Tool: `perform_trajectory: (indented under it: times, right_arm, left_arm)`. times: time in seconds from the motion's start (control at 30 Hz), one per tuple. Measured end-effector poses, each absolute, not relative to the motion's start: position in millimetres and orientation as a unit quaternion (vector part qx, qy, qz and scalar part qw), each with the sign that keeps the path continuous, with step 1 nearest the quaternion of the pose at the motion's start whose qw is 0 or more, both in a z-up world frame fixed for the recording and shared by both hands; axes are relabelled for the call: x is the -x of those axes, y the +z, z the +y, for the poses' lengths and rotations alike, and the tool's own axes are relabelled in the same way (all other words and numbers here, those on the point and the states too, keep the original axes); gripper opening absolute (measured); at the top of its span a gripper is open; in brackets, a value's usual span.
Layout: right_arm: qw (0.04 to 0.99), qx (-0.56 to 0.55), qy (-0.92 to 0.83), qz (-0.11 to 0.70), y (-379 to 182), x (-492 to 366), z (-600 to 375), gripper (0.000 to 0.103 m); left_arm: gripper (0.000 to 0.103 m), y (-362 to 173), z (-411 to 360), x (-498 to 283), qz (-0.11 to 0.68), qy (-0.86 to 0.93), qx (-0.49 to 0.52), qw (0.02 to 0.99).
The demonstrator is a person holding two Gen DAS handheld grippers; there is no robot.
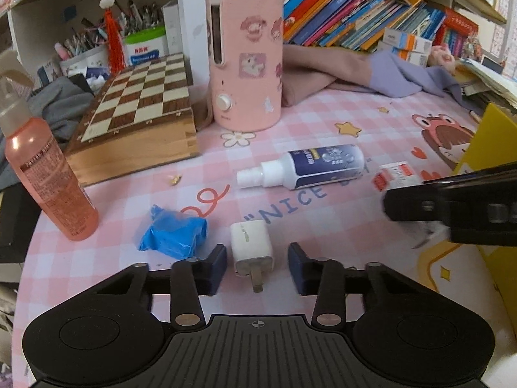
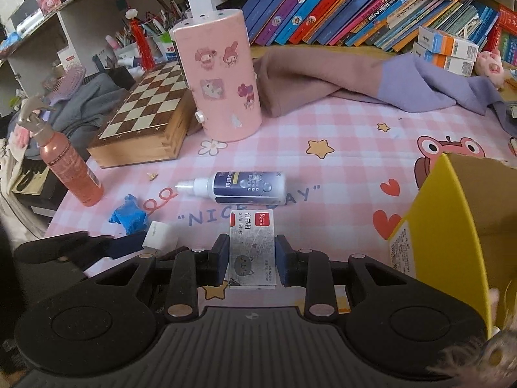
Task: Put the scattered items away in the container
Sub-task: 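Grasp the white plug with the left tool while the right tool grasps the white card package, then lift the plug and card package with both tools and carry them toward the box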
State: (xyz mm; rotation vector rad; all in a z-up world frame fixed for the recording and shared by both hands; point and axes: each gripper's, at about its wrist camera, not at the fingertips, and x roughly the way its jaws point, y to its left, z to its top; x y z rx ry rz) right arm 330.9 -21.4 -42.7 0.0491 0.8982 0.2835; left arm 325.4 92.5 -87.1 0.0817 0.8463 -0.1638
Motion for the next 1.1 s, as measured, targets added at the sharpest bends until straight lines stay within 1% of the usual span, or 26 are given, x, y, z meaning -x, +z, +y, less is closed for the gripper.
perform_trajectory:
  times: [0.03, 0.07, 0.17, 0.5, 1.1]
  right_arm:
    - [0.891, -0.025, 0.136, 0.432, -42, -329, -22, 0.028]
    - [0.891, -0.026, 0.136, 0.432, -42, -328, -22, 0.028]
    - [0.892, -0.032, 0.134, 0.431, -40, -322, -25, 0.028]
    - [0.900, -0.037, 0.145, 0.409, -21, -290, -25, 0.028]
    - [0.914, 0.001, 0.203, 0.351, 17, -187, -26, 0.028]
  left_arm:
    - [0.024, -87, 92, -326, 0.406, -0.077, -0.043, 0.909]
    - [0.024, -87, 92, -326, 0.405, -0.076, -0.045, 0.910]
    - [0.023, -83, 93, -322, 0.403, -0.082, -0.044, 0.911]
    - [0.024, -47, 97, -280, 0.375, -0.091, -0.041, 0.922]
    - [0.024, 8, 115, -160, 0.321, -0.087, -0.009, 0.943]
